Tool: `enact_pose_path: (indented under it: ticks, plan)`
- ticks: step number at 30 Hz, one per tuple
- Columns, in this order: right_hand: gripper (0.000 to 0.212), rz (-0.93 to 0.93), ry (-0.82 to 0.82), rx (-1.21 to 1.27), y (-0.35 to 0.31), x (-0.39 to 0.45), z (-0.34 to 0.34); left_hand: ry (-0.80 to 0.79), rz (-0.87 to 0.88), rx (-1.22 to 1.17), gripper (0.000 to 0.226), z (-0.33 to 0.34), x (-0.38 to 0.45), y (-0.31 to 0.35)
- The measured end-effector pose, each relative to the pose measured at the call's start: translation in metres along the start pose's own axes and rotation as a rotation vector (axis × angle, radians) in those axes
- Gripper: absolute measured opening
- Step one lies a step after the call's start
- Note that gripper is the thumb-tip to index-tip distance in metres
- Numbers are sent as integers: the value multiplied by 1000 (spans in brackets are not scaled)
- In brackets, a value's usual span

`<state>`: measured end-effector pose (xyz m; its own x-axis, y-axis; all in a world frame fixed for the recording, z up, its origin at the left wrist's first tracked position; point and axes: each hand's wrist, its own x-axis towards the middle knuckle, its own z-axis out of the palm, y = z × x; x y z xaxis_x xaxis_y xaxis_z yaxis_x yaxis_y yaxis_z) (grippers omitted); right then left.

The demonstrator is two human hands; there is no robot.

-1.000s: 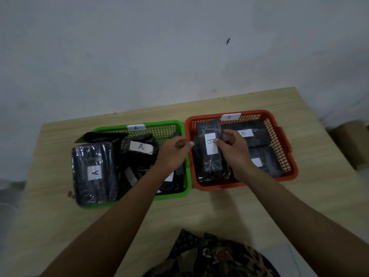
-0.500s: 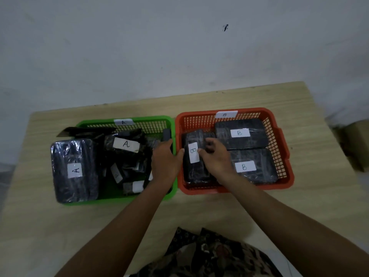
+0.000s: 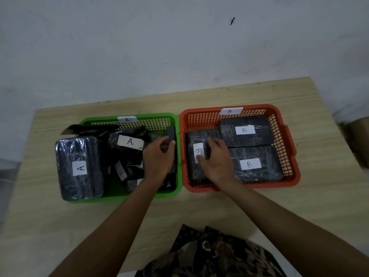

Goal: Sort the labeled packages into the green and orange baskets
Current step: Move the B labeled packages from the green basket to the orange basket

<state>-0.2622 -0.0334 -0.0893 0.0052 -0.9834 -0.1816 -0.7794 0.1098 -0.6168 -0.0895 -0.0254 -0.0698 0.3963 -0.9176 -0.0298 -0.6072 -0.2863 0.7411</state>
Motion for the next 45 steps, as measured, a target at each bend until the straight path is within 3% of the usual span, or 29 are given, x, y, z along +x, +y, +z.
enact_pose_path:
  ticks: [4, 8, 11, 18, 23, 27, 32, 38, 40, 42, 45]
  plan:
    - [42, -206, 98, 70, -22, 2, -1, -204, -37, 153, 32, -9, 5, -18]
    - [30, -248, 15, 180, -46, 15, 2, -323, -116, 202, 42, -9, -1, -25]
    - [29, -270, -55, 144, -54, 26, 6, -332, -123, 176, 34, -8, -5, -25]
    - [44, -297, -164, 144, -64, 35, 6, -282, -282, -196, 9, -31, -7, -33]
    - [66, -322, -343, 356, -81, 34, -2, -434, -548, -729, 26, -67, 4, -38]
    - [59, -161, -407, 565, -93, 37, -5, -556, -549, -822, 36, -84, 7, -42]
    - [46, -205, -419, 444, -86, 27, 2, -677, -566, -855, 33, -76, 1, -30]
    - [46, -146, -199, 271, -64, 19, 7, -501, -621, -756, 17, -46, -8, -19]
    - [35, -117, -155, 202, -55, 16, 5, -470, -613, -714, 18, -40, -9, -17]
    - [12, -40, -201, 199, -49, 10, -1, -424, -595, -679, 26, -35, -11, -14]
    - [11, 39, -328, 296, -39, 1, -7, -345, -585, -643, 32, -28, -11, -4]
